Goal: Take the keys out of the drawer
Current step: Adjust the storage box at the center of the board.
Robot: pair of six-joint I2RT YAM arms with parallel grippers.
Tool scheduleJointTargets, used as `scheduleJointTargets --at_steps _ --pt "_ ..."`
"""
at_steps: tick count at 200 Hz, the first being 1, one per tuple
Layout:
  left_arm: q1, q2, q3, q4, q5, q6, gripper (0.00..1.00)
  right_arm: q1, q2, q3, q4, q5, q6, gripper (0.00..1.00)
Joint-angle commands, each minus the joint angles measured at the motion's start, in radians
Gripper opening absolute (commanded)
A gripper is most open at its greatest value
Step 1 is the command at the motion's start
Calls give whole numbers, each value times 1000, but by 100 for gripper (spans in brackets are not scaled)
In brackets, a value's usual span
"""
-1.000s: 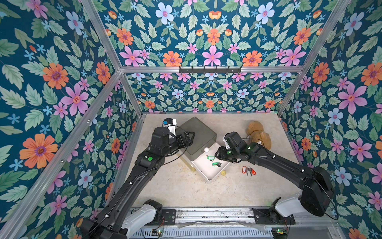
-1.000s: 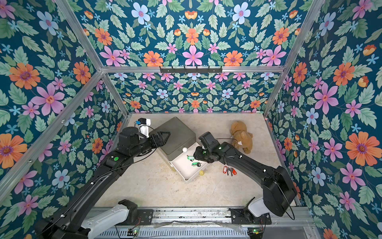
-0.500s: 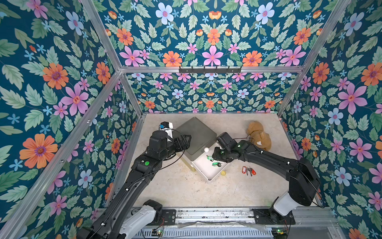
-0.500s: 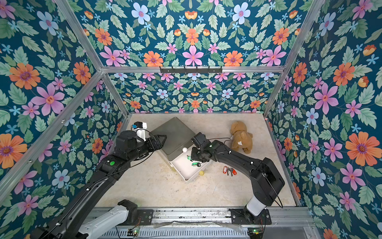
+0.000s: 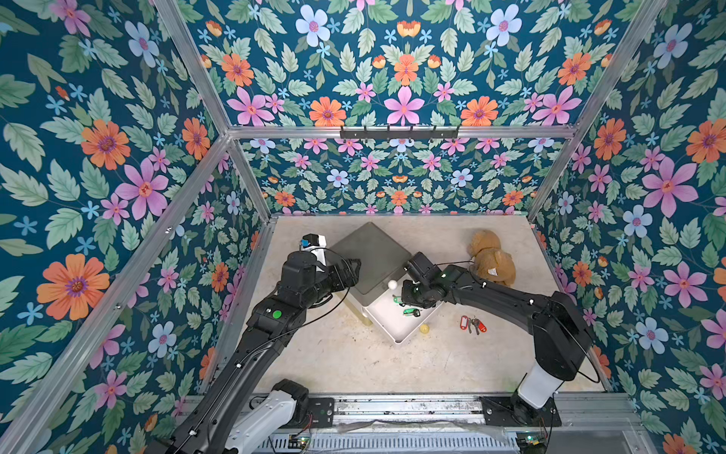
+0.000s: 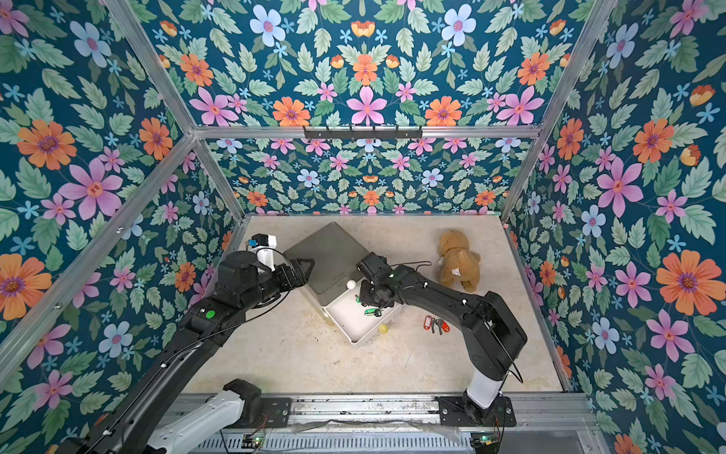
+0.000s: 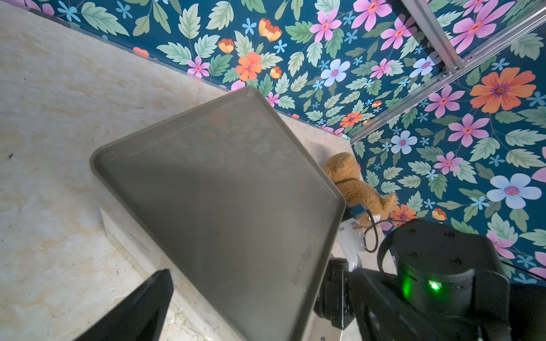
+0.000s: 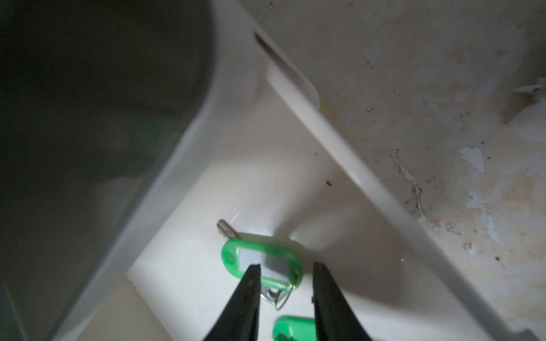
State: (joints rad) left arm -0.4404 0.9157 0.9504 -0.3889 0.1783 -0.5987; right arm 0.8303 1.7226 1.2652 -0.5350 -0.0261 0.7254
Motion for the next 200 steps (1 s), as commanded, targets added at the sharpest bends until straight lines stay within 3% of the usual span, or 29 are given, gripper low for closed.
scheduleJointTargets --at_steps 1,118,174,200 --pt "0 -6 1 -4 -17 13 99 3 5 9 -11 13 -3 29" --pt "0 -9 -14 11 0 -4 99 3 -57 -2 -38 66 -9 0" --pt "-6 -14 -60 72 99 -48 99 3 -206 -47 -36 116 -11 0" --pt "-57 -19 -96 133 103 -80 99 4 -282 -81 -23 137 2 0"
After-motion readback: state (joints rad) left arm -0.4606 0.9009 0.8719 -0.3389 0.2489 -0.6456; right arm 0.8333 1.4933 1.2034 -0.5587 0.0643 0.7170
